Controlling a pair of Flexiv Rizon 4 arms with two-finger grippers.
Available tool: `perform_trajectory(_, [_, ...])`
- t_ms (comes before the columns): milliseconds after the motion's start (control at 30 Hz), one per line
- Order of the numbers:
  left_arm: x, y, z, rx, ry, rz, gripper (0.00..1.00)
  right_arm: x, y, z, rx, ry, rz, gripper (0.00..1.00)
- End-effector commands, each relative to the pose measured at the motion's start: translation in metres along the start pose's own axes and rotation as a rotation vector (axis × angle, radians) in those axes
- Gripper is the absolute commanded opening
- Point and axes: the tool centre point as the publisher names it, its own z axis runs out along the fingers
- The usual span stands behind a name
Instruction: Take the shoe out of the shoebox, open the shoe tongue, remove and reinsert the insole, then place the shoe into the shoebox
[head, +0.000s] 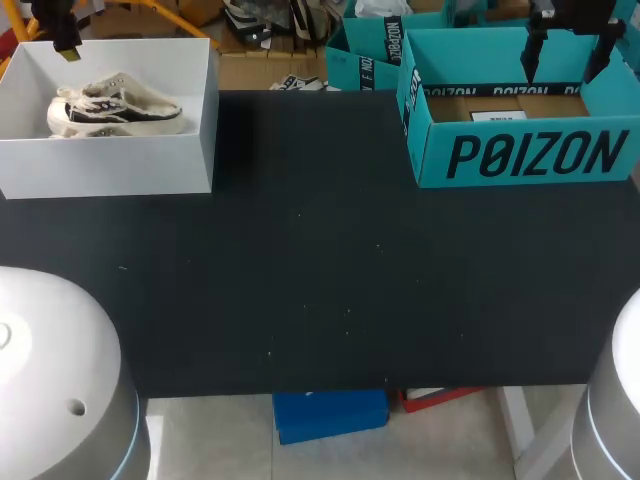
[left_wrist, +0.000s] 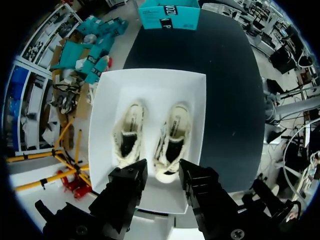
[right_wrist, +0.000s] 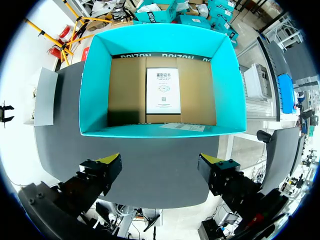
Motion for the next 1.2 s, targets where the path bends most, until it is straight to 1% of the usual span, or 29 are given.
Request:
perform_trajectory(33, [0.009,0.002,0.012,-0.018,0.007,-0.002,0.47,0.0,0.0,0.0,0.0,0.0,0.0,1.0])
perform_trajectory(67, [0.011,0.003,0.015,-0.03,0.002,-0.002,0.45,0.0,0.0,0.0,0.0,0.0,0.0,1.0])
perform_trajectory(133, [0.014,0.004,0.022,-0.028,0.029,-0.004,0.45,0.0,0.0,0.0,0.0,0.0,0.0,1.0])
perform_trajectory(233, [0.016,0.004,0.031,-0.036,0.04,0.001,0.47,0.0,0.0,0.0,0.0,0.0,0.0,1.0])
perform_trajectory(333, [0.019,0.005,0.038,-0.047,0.042,0.009,0.56,0.0,0.0,0.0,0.0,0.0,0.0,1.0])
perform_trajectory(367, [0.019,0.005,0.041,-0.045,0.052,0.009,0.62,0.0,0.0,0.0,0.0,0.0,0.0,1.0])
perform_trajectory(567, [0.018,0.006,0.062,-0.043,0.057,0.017,0.69,0.0,0.0,0.0,0.0,0.0,0.0,1.0])
perform_trajectory(600, [0.018,0.006,0.067,-0.056,0.052,0.019,0.69,0.0,0.0,0.0,0.0,0.0,0.0,1.0])
perform_trajectory(633, [0.017,0.006,0.072,-0.041,0.07,0.015,0.65,0.0,0.0,0.0,0.0,0.0,0.0,1.0])
perform_trajectory(767, [0.012,0.007,0.087,-0.033,0.072,0.014,0.6,0.0,0.0,0.0,0.0,0.0,0.0,1.0])
perform_trajectory(1000, [0.004,0.009,0.109,-0.03,0.085,0.007,0.63,0.0,0.0,0.0,0.0,0.0,0.0,1.0])
perform_trajectory(1200, [-0.001,0.008,0.121,-0.032,0.094,-0.005,0.6,0.0,0.0,0.0,0.0,0.0,0.0,1.0])
